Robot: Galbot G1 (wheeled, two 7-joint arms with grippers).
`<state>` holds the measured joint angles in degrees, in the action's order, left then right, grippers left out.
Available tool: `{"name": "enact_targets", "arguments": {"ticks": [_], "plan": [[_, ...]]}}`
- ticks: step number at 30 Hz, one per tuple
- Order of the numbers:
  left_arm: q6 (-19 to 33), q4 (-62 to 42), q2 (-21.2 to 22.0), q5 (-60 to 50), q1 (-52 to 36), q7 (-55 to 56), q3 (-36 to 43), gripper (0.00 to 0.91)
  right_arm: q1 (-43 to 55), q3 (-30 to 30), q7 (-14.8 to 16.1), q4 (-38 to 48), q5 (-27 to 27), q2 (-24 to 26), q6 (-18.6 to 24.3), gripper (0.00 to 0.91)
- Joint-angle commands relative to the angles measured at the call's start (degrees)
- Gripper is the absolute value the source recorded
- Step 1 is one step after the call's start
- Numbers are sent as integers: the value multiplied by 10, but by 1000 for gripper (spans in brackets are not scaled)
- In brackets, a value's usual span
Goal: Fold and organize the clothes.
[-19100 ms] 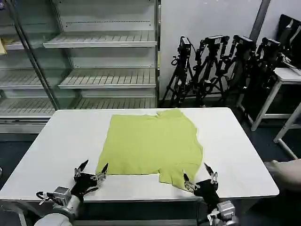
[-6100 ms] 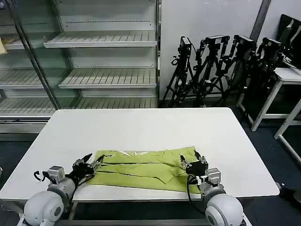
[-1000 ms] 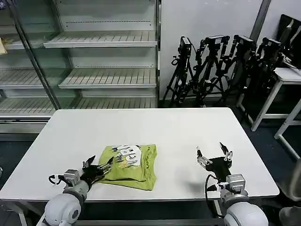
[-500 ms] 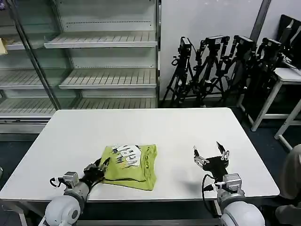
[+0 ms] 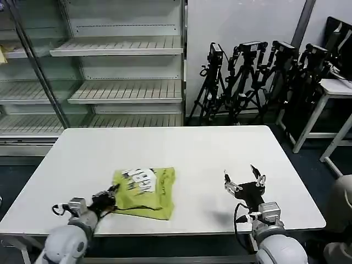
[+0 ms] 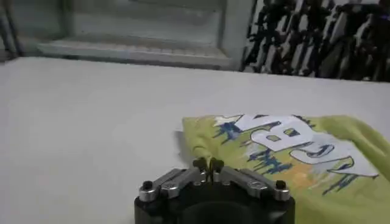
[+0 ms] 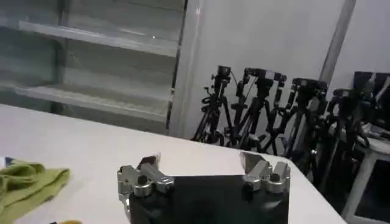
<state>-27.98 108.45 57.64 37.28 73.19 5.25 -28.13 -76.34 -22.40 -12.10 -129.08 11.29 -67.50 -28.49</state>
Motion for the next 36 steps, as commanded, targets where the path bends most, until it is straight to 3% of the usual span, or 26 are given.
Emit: {"name": "enact_targets", "arguments": {"ticks": [1,2,7,11,16,20,27,29,33,36], "plan": [[-21,-55,-167,-156,28,-123,-237,10,16,15,0,8,1,-5,0,907],[-24,-56,-170,-156,32,-132,-262,10,19,16,0,9,1,-6,0,907],[-22,-106,-293,-165,75,-179,-382,10,30,25,1,17,1,-12,1,907],[-37,-72,-305,-122,101,-169,-405,20,32,28,2,18,3,-18,2,907],[-51,128,-208,-67,104,-79,-284,20,27,23,2,19,3,-13,3,907],[-50,234,-114,-134,89,-37,-85,20,12,11,2,11,3,-6,3,907],[-49,247,-31,-113,12,45,147,10,-2,2,1,5,0,-4,1,907],[-51,263,-1,-20,-18,97,188,10,-3,1,0,5,-2,-6,0,907],[-51,271,32,5,-12,117,223,10,-3,-2,0,6,-5,-7,-1,907],[-50,216,57,29,-47,167,227,10,1,-5,0,7,-4,-6,-1,907]]}}
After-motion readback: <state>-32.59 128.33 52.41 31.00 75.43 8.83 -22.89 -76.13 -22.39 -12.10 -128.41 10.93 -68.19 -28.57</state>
